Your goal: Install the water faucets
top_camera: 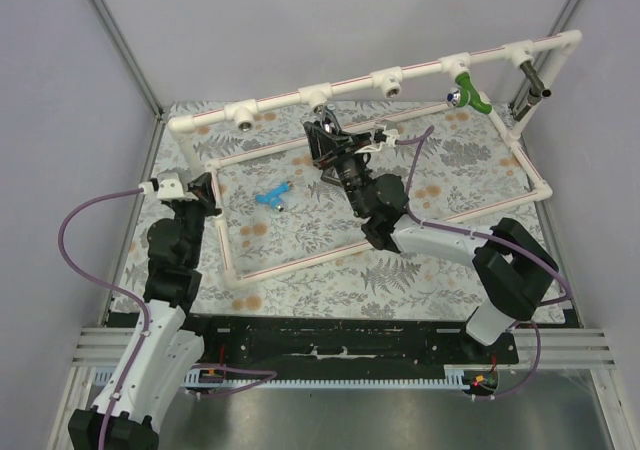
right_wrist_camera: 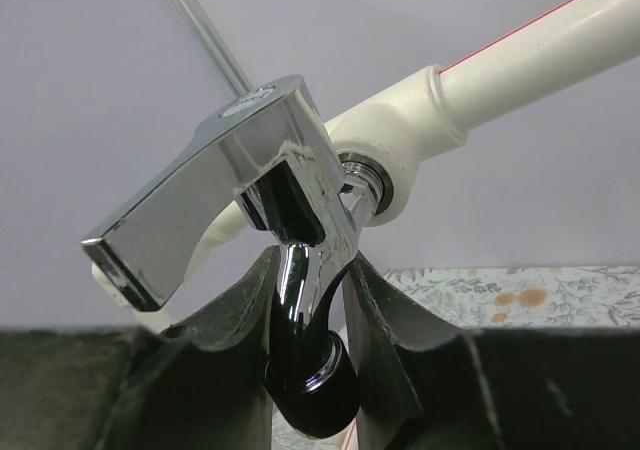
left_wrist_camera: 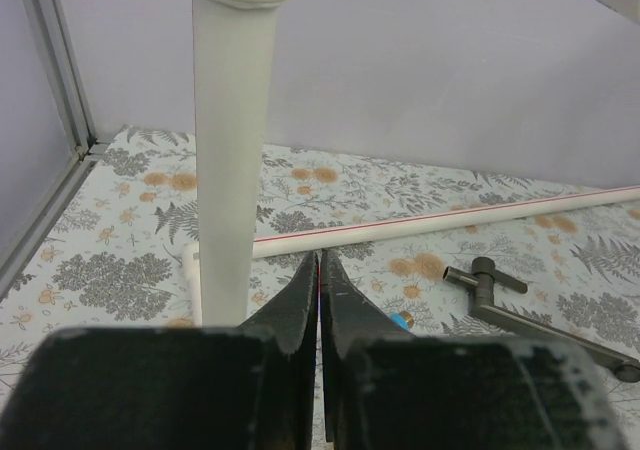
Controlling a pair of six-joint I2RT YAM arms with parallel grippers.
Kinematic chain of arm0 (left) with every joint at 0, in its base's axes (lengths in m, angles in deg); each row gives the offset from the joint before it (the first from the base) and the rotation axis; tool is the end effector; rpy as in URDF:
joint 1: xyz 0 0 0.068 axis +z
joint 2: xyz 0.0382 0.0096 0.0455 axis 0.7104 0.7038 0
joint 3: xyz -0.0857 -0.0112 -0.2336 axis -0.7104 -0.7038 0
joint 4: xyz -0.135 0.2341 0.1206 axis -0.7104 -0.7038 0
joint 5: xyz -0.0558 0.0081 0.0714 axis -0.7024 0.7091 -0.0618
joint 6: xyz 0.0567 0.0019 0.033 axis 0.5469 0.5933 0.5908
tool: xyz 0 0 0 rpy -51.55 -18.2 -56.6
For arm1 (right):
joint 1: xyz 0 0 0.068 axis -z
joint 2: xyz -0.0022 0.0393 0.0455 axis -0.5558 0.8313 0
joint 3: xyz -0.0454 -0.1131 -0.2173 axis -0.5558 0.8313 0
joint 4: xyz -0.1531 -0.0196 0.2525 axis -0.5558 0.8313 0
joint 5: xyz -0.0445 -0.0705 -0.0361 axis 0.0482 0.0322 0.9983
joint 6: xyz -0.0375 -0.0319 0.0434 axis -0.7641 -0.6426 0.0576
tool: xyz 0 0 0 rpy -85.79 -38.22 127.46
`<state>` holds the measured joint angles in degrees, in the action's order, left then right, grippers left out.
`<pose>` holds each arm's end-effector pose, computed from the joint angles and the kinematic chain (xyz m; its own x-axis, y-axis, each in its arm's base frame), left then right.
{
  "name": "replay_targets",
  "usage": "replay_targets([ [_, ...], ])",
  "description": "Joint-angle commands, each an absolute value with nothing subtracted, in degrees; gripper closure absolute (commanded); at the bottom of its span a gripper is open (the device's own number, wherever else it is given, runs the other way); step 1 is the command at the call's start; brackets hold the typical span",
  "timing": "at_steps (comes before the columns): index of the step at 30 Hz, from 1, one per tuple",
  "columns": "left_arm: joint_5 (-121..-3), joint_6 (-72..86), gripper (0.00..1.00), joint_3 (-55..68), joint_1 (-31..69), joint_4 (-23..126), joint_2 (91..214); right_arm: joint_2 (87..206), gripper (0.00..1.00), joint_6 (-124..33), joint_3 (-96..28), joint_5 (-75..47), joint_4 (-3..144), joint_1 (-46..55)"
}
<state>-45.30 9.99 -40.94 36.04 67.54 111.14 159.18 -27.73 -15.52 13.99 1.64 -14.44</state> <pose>0.2302 -0.0297 0.2820 0.1505 -0.1708 -0.9738 0.0384 0.9852 -0.1668 0.2814 0.2880 0.2945 0.1092 0.7023 -0.7035 -0.6005 0.6106 0.5163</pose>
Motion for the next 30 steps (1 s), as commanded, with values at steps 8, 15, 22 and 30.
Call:
replay_targets([
  [8,-44.3,7.6,0.91,-41.0,35.9,69.0,109.9,154.4,0.33,-41.2,-14.2,19.9,11.3,-14.0],
  [15,-43.4,7.8,0.88,-40.8,35.9,68.8,110.1,147.5,0.02,-49.9,-15.3,13.5,24.5,-14.0],
  [22,-37.3,11.2,0.57,-39.0,35.9,66.8,111.2,139.9,0.02,-54.8,-18.8,9.0,45.9,-14.3],
  [30,-34.9,16.1,0.18,-36.3,36.5,73.2,119.5,130.9,0.02,-50.4,-18.7,10.2,64.7,-14.3],
])
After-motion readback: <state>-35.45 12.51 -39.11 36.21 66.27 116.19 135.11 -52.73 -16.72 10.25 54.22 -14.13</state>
